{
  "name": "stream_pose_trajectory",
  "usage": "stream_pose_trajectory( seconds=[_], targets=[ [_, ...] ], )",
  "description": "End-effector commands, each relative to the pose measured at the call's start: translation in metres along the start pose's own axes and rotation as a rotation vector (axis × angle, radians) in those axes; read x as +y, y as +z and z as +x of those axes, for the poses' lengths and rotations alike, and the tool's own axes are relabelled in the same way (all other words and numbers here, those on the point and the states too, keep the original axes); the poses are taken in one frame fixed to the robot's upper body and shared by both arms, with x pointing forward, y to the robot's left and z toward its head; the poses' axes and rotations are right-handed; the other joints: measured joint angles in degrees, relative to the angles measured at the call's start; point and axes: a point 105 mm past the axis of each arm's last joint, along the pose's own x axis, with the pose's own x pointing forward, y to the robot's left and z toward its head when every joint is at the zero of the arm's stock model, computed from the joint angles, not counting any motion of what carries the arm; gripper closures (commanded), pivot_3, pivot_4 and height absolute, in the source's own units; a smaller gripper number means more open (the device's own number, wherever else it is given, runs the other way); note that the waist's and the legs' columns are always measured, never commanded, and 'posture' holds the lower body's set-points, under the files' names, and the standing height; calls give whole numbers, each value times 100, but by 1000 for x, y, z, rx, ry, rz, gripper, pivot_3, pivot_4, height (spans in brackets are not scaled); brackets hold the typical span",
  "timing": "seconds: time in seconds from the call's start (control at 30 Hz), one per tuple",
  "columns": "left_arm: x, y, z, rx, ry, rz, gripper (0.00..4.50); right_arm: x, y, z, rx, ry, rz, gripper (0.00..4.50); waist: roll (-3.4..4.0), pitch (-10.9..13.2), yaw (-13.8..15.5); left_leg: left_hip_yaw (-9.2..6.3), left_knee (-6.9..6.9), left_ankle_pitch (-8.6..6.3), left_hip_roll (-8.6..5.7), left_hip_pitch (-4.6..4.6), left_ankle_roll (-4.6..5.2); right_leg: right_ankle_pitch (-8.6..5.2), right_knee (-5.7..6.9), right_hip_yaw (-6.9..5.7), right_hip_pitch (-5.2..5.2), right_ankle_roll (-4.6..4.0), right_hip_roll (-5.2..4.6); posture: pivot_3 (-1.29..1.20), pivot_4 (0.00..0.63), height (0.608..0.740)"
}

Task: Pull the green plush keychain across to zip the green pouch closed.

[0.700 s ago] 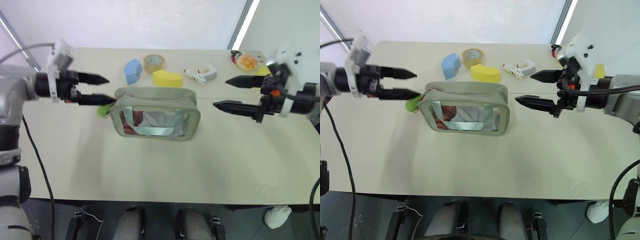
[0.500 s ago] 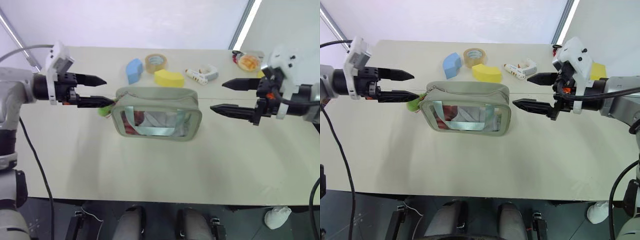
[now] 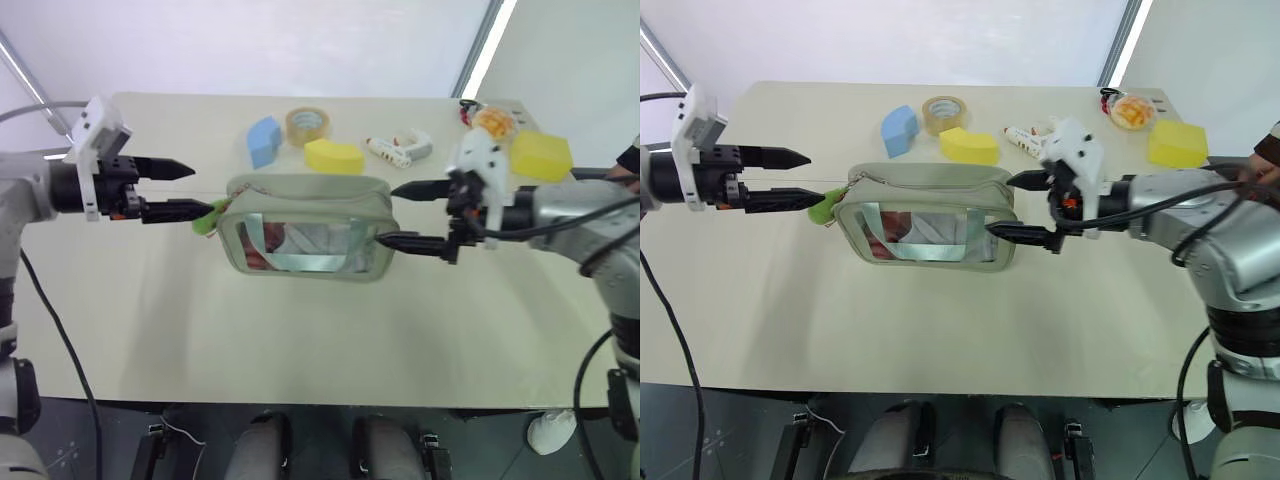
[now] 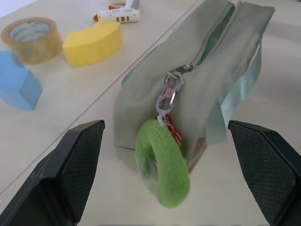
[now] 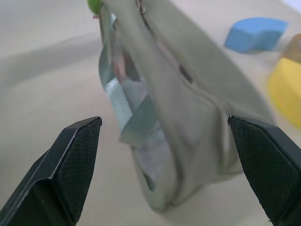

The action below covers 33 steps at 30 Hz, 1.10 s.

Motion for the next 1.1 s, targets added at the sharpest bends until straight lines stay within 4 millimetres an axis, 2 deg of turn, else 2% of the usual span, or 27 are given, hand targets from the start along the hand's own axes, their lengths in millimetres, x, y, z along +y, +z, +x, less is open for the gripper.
stream_pose_trajectory(
  seconds=[0.03,0.13,0.23,0.37,0.47,0.53,0.6,0.73,0.87,1.1],
  targets=[
    [-3,12,-13,-22,42,39,0,-10,4,7,-5,-38,-85,34,0,0,14,0,0,0,0,0,0,0,0,0,1,0,-2,0,150,740],
    [-5,12,-19,-25,52,15,0,-7,10,13,-43,-5,-72,894,0,0,2,1,2,-1,-2,1,1,0,0,1,2,0,-2,0,150,740],
    [-12,-4,-21,10,51,-13,0,2,9,12,-36,46,-86,2353,2,1,-8,0,-3,4,0,1,-8,0,1,0,-2,0,-1,0,150,740],
    [-15,-14,-11,-10,68,-47,0,3,4,16,-21,37,-88,4443,2,1,10,1,0,1,13,2,-2,0,2,-1,1,0,0,0,150,740],
    [-11,-21,-4,3,89,-36,0,6,3,16,-9,56,-93,4486,1,0,13,-1,0,-2,13,3,3,0,1,-1,4,0,0,0,150,740],
    [-2,-19,0,-40,122,-55,0,5,2,16,1,53,-104,4486,1,0,12,2,0,0,9,3,-1,0,0,0,4,0,-1,0,150,740],
    [2,-18,3,-64,125,-74,519,4,0,16,10,44,-110,4500,1,0,8,0,0,0,-1,3,-1,0,1,-2,3,0,0,0,150,740],
    [3,-27,8,-53,109,-79,2300,5,-1,17,11,47,-109,4500,1,0,-7,2,0,4,-1,3,-6,0,1,0,2,0,0,0,150,740],
    [4,-27,10,-65,101,-83,4373,4,-2,16,14,41,-111,4500,1,0,-2,1,0,4,0,4,-7,0,1,-1,3,0,1,0,150,740],
    [15,1,6,-175,107,-104,4448,2,-4,13,20,24,-116,4500,0,-1,3,1,1,3,-1,4,-5,0,1,-2,4,0,0,0,150,740]
  ],
)
